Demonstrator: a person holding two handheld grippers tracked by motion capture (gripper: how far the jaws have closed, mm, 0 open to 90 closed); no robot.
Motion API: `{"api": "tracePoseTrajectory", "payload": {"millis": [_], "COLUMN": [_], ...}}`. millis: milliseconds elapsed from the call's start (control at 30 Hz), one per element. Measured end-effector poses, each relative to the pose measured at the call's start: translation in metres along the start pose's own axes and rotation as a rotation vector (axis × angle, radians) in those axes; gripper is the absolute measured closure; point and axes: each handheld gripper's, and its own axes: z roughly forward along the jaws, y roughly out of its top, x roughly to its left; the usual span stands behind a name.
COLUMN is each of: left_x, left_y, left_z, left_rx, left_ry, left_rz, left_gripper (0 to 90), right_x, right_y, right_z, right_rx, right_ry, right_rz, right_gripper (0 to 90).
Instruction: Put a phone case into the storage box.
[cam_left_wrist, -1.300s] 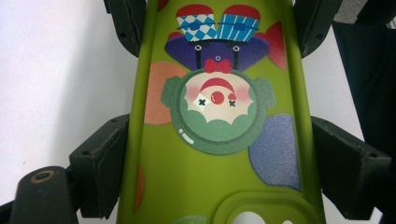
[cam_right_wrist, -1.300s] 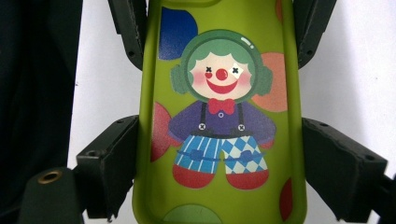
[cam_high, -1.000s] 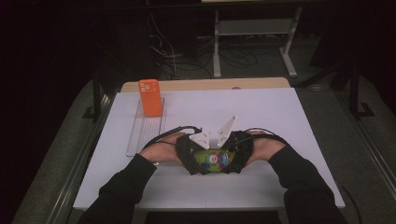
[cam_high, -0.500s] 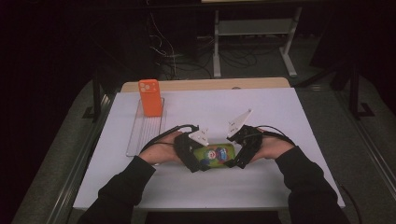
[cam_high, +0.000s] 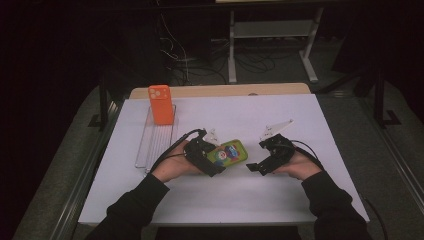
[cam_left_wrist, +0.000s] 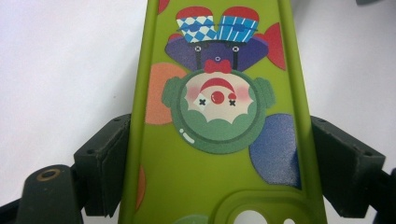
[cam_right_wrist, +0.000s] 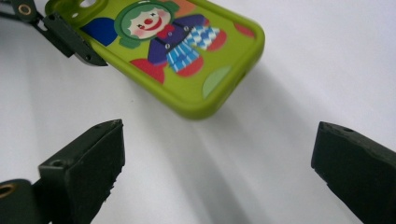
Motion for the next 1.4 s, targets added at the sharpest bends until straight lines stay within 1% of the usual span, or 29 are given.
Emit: {"api": "tracePoseTrajectory", "payload": {"millis": [33, 100, 133, 167, 200, 233, 267, 333, 367, 433, 533, 600, 667, 700, 833, 867, 933, 1000, 1200, 1300, 1400], "left_x": [0.0, 0.0, 0.0, -0.001, -0.002, -0.002, -0.002, -0.002, -0.002, -0.003, -0.003, -0.003, -0.004, -0.004, -0.004, -0.003, -0.003, -0.002, 0.0, 0.001, 0.001], "left_y": [0.0, 0.0, 0.001, 0.0, 0.0, 0.0, 0.0, 0.0, 0.0, 0.0, 0.0, 0.0, 0.0, 0.0, 0.0, 0.0, 0.0, 0.0, -0.001, -0.001, -0.001], "left_z": [0.001, 0.002, 0.002, 0.004, 0.005, 0.005, 0.005, 0.006, 0.006, 0.006, 0.007, 0.008, 0.008, 0.009, 0.009, 0.009, 0.008, 0.008, 0.007, 0.007, 0.007], "left_rx": [0.001, -0.005, -0.002, -0.008, -0.015, -0.01, -0.004, -0.002, 0.001, 0.001, 0.004, 0.006, 0.009, 0.003, 0.014, 0.014, 0.01, 0.006, 0.007, 0.009, 0.008], "left_ry": [0.018, 0.042, 0.052, 0.059, 0.062, 0.062, 0.068, 0.072, 0.073, 0.072, 0.071, 0.064, 0.059, 0.06, 0.055, 0.056, 0.054, 0.051, 0.044, 0.042, 0.041], "left_rz": [-0.015, -0.048, -0.056, -0.08, -0.091, -0.09, -0.089, -0.09, -0.093, -0.092, -0.096, -0.097, -0.091, -0.098, -0.092, -0.093, -0.099, -0.103, -0.11, -0.1, -0.103], "left_gripper": [15.6, 15.6, 15.6, 15.6, 15.6, 15.6, 15.6, 15.6, 15.6, 15.6, 15.6, 15.6, 15.6, 15.6, 15.6, 15.6, 15.6, 15.6, 15.6, 15.6, 15.6], "right_x": [0.0, 0.001, 0.001, 0.001, 0.003, 0.003, 0.004, 0.005, 0.005, 0.007, 0.008, 0.008, 0.009, 0.01, 0.013, 0.012, 0.014, 0.017, 0.026, 0.029, 0.031], "right_y": [-0.002, -0.006, -0.008, -0.009, -0.011, -0.013, -0.016, -0.022, -0.025, -0.029, -0.029, -0.028, -0.028, -0.028, -0.028, -0.028, -0.027, -0.027, -0.025, -0.025, -0.025], "right_z": [0.001, 0.003, 0.004, 0.006, 0.007, 0.008, 0.01, 0.014, 0.016, 0.02, 0.021, 0.021, 0.02, 0.021, 0.022, 0.023, 0.023, 0.024, 0.025, 0.025, 0.027], "right_rx": [-0.005, -0.008, -0.004, -0.008, -0.01, -0.012, -0.034, -0.067, -0.08, -0.102, -0.135, -0.147, -0.155, -0.156, -0.135, -0.131, -0.127, -0.125, -0.135, -0.142, -0.13], "right_ry": [-0.007, -0.036, -0.055, -0.062, -0.073, -0.091, -0.097, -0.108, -0.121, -0.149, -0.183, -0.207, -0.219, -0.226, -0.272, -0.287, -0.304, -0.335, -0.399, -0.427, -0.46], "right_rz": [0.009, 0.03, 0.049, 0.05, 0.059, 0.062, 0.072, 0.113, 0.125, 0.122, 0.118, 0.1, 0.073, 0.062, 0.004, -0.021, -0.052, -0.092, -0.212, -0.257, -0.323], "right_gripper": [1.6, 1.3, 1.3, 1.3, 1.4, 1.4, 1.4, 1.4, 1.4, 1.4, 1.5, 1.6, 1.6, 1.6, 1.5, 1.5, 1.5, 1.5, 1.5, 1.5, 1.5]}}
